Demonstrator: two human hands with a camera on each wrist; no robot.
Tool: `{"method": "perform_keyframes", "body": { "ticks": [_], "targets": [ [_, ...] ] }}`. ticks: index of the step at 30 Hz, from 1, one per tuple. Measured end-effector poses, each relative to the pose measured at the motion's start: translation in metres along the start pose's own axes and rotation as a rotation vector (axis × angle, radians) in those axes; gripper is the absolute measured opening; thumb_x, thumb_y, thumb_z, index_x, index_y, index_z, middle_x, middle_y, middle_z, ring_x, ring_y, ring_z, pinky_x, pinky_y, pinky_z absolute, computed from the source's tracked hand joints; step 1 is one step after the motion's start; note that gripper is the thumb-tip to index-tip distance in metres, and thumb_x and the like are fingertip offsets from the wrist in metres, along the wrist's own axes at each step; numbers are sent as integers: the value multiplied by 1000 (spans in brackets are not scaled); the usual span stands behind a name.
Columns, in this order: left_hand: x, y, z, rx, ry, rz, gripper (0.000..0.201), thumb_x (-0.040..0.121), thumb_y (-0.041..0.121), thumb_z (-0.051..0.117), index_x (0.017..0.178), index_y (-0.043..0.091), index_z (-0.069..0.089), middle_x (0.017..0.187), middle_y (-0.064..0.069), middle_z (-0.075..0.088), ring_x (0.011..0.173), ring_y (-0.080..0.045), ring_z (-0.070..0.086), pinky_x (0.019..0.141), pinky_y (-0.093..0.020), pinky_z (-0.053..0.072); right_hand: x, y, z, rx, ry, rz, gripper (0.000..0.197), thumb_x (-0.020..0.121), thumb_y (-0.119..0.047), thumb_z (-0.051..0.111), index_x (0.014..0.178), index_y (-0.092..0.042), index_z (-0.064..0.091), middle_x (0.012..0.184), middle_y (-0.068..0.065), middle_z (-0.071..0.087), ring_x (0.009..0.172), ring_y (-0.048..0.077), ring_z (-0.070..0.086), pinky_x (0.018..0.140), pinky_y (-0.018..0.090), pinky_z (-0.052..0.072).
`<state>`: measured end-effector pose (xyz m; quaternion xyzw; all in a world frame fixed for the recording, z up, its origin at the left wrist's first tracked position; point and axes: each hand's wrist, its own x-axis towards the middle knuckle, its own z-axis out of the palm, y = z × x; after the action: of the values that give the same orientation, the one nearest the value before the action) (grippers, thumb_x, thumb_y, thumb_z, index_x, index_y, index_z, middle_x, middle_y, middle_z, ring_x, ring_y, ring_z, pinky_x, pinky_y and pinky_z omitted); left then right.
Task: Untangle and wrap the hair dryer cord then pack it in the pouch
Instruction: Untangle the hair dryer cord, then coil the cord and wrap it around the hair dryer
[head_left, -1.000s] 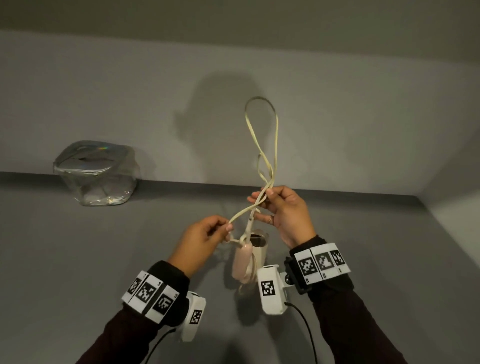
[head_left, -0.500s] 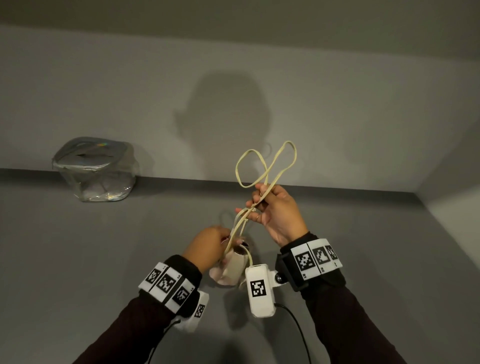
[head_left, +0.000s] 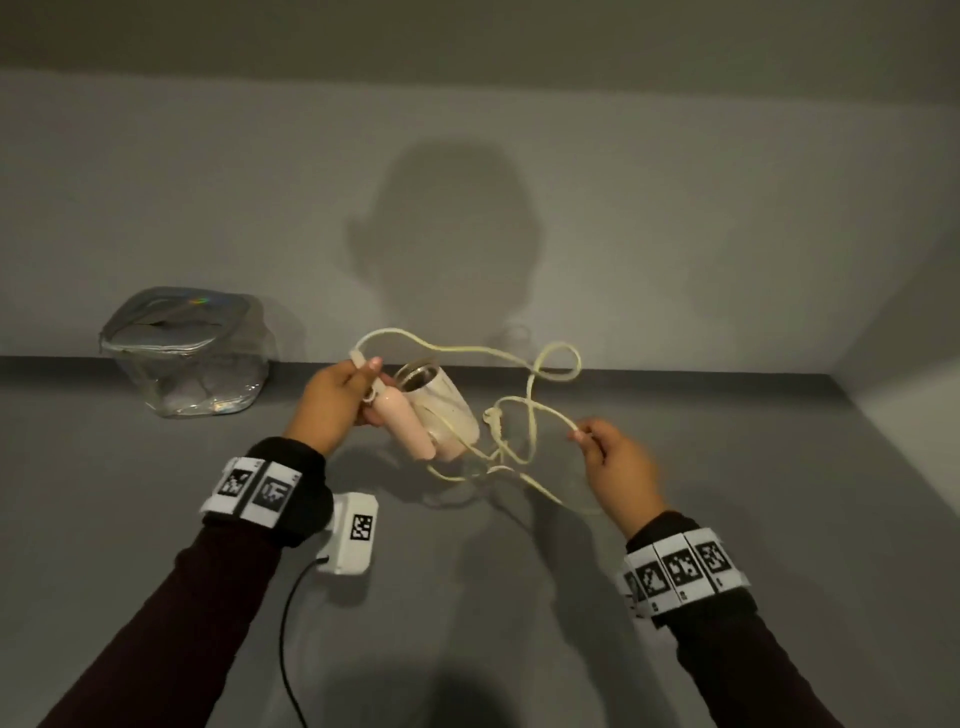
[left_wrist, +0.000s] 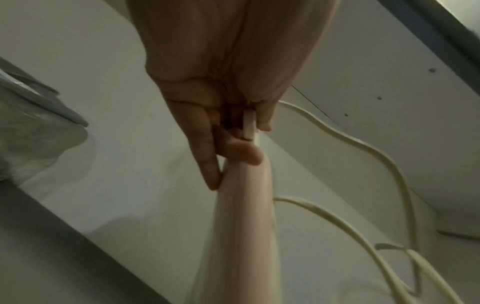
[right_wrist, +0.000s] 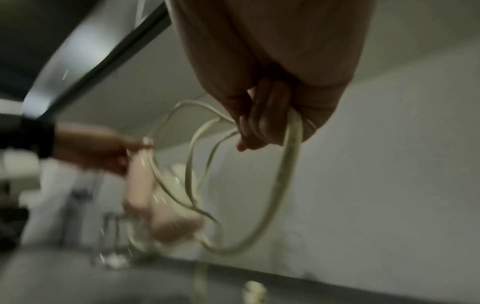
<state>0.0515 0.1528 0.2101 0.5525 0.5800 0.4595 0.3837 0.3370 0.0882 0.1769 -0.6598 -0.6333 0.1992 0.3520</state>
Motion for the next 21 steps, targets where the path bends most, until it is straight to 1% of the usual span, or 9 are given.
{"method": "perform_keyframes", "body": {
  "ticks": [1,3,5,8,12,15,16,18,21],
  "targets": [
    [1,1,-6,-49,-19,-35,34,95,28,43,70,18,63,44,5,61,34,-6,53,45,-17,50,4,5,-5,-135,18,-24,19,93,-20,45,95,-9,61,63,12,59,60,31,53,57,30,37],
    [-1,2,-14,-152,-54,-104,37,95,28,40,70,14,62,39,4,58,31,-5,48,42,-16,50,14,13,-15,-340,44,-43,25,94,-25,41,101,-7,58,75,24,65,70,39,59,58,34,36],
    [-6,0,-21,-231,-96,-161,40,96,29,37,68,11,59,36,3,52,29,-4,42,38,-14,45,27,22,-25,-404,77,-26,28,95,-27,38,101,-6,56,81,26,66,75,42,60,58,34,33],
    [-15,-10,-27,-288,-125,-224,43,95,33,38,64,8,54,30,4,37,25,-4,26,33,-12,29,47,40,-35,-384,138,34,26,95,-25,37,97,-4,53,81,28,64,81,43,56,61,36,33],
    [-30,-23,-21,-218,-168,-254,44,95,33,36,63,8,52,36,2,45,27,-3,33,32,-12,29,58,53,-33,-298,238,118,25,95,-21,37,93,-5,55,84,26,63,90,40,49,74,44,41],
    [-39,-33,-11,-68,-210,-232,45,96,32,35,60,12,54,50,0,51,42,-8,46,42,-17,38,60,52,-38,-232,350,159,23,94,-23,39,94,-8,56,83,27,60,93,39,47,80,46,42],
    [-42,-38,-7,-32,-233,-232,45,96,30,35,60,12,54,53,-1,51,45,-10,46,43,-16,38,61,49,-43,-214,397,146,22,93,-24,41,94,-9,57,80,25,58,93,39,47,81,46,42],
    [-48,-48,-1,23,-280,-236,45,97,27,34,59,12,53,50,2,50,42,-6,44,40,-12,36,65,41,-56,-203,492,58,21,92,-23,46,92,-8,59,71,19,53,91,40,47,82,48,42],
    [-55,-64,-1,113,-307,-228,46,97,27,34,58,12,53,38,6,49,36,-2,42,38,-11,33,72,32,-82,-313,562,-167,21,89,-24,49,88,-7,61,70,22,57,84,39,48,77,47,42]
  ]
}}
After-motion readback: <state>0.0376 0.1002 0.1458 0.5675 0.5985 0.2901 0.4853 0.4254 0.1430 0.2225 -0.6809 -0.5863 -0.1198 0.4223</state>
